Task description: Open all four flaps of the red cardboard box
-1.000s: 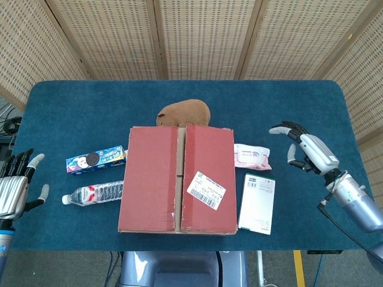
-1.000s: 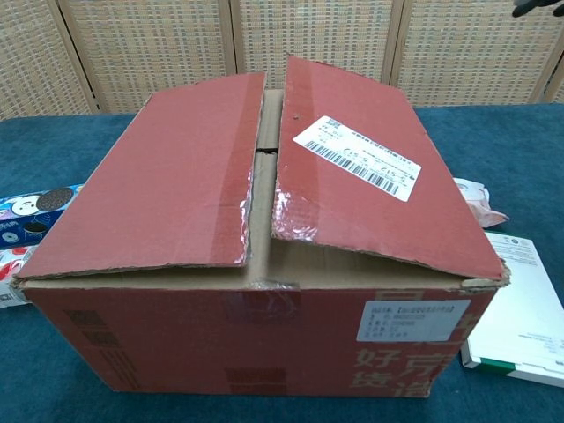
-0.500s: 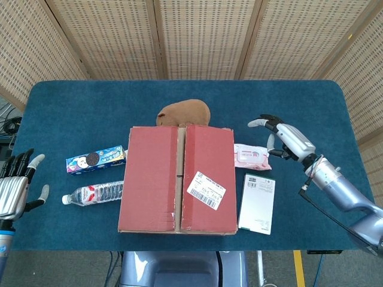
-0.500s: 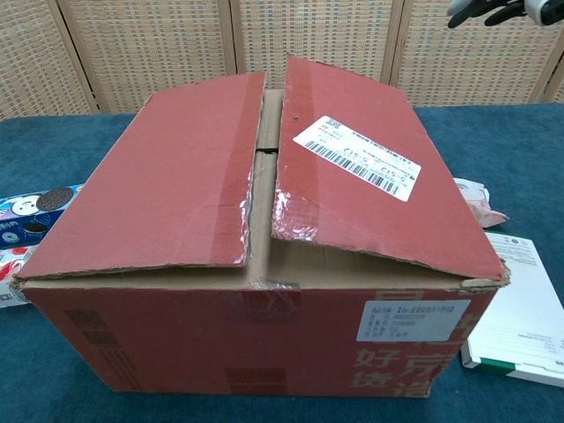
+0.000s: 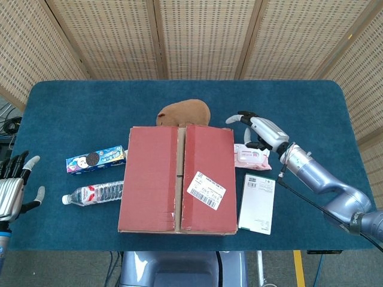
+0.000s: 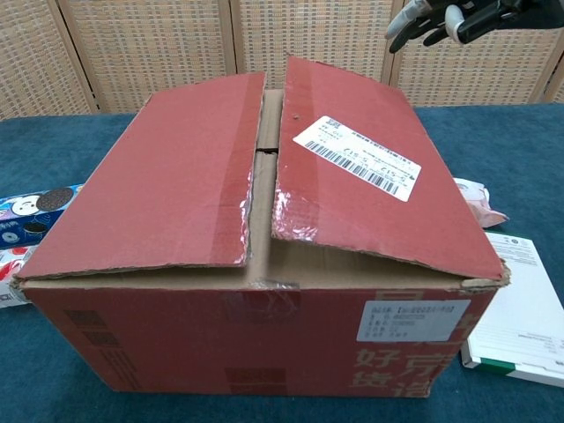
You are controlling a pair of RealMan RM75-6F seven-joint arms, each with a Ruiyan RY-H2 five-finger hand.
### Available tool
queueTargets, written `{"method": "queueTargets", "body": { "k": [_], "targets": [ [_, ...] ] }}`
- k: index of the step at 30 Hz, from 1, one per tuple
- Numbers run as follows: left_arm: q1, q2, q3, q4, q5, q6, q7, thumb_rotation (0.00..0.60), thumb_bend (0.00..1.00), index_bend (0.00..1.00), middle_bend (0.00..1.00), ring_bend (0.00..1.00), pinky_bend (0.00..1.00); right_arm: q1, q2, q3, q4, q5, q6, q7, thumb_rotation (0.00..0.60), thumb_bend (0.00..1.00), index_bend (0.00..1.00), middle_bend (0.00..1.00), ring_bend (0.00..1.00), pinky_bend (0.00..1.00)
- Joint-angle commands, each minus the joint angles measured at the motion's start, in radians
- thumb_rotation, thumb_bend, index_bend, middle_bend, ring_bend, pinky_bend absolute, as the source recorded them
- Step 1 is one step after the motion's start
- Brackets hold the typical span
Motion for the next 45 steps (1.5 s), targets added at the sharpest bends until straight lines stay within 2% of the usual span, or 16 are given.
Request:
{"method": "queueTargets", "body": {
  "k": [1,36,45],
  "targets": [
    [0.001,0.000,0.001,0.003,-0.001,0.000,-0.003,0.496,0.47,0.11,0.00,0.00,0.00,0.012,-0.010,-0.001,0.008,0.012,-0.013,-0.008,0.600,1.00,0.22,0.23,0.00,0.00],
    [0.015,-0.004,0.005,0.029,-0.032,0.000,-0.025,0.496,0.47,0.11,0.00,0.00,0.00,0.111,-0.111,-0.001,0.095,0.102,-0.143,-0.085,0.600,1.00,0.22,0.23,0.00,0.00],
    [0.014,-0.007,0.003,0.034,-0.034,-0.004,-0.029,0.494,0.47,0.11,0.00,0.00,0.00,0.107,-0.105,0.000,0.089,0.100,-0.148,-0.079,0.600,1.00,0.22,0.31,0.00,0.00]
  ]
}}
